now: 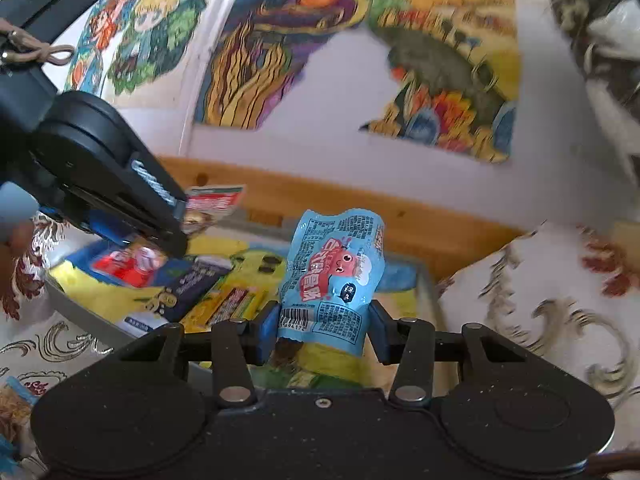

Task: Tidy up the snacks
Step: 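Lift the blue bag with right tool while left tool carries the quail-egg pack to the tray, then open right tool over the tray while left tool releases the quail-egg pack into it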

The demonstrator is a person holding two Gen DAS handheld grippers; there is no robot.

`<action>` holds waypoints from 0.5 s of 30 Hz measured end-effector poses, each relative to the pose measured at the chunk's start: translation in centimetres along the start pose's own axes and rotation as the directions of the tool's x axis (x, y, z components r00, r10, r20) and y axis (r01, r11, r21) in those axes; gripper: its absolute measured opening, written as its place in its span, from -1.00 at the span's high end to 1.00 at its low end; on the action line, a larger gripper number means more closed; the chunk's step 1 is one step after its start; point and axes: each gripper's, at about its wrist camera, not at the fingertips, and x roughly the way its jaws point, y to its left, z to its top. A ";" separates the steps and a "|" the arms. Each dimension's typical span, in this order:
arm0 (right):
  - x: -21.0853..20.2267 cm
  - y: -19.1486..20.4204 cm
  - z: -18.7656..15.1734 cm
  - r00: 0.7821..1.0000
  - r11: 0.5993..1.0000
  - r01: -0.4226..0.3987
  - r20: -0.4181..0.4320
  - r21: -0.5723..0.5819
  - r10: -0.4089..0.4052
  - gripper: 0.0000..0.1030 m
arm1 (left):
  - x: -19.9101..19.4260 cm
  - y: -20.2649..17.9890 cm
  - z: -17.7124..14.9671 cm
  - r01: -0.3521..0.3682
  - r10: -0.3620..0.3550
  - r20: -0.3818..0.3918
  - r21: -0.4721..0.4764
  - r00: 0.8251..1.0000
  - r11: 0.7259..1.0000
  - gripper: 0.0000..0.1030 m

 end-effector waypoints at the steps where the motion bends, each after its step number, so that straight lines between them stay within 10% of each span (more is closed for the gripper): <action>1: 0.4 0.1 -0.2 1.000 1.000 -0.010 -0.015 0.004 0.010 0.07 | 0.5 -0.2 0.0 -0.001 0.001 -0.007 0.000 1.000 1.000 0.17; 15: 2.3 -0.3 -1.0 0.992 0.998 -0.041 -0.120 0.055 0.047 -0.02 | 3.3 -0.7 -1.4 -0.010 0.011 -0.067 0.014 0.998 1.000 0.11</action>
